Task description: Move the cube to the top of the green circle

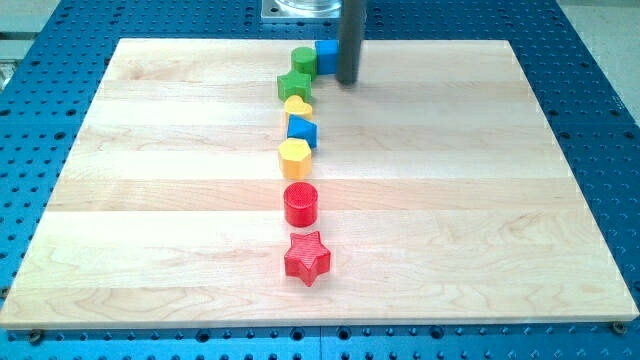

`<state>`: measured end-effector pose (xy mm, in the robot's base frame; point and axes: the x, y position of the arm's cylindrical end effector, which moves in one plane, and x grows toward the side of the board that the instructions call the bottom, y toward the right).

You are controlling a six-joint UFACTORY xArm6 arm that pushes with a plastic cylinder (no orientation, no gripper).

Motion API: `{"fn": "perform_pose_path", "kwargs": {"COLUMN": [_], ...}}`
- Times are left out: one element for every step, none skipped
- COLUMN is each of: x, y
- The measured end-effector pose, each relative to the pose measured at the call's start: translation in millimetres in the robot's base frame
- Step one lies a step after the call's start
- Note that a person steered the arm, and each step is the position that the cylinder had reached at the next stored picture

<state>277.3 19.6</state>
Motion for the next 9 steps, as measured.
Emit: {"fn": "perform_pose_path", "kwargs": {"x": [-2, -6, -12, -30, -8, -17, -41, -48, -48], "y": [-13, -13, -14, -14, 8, 40, 45, 29, 13]}}
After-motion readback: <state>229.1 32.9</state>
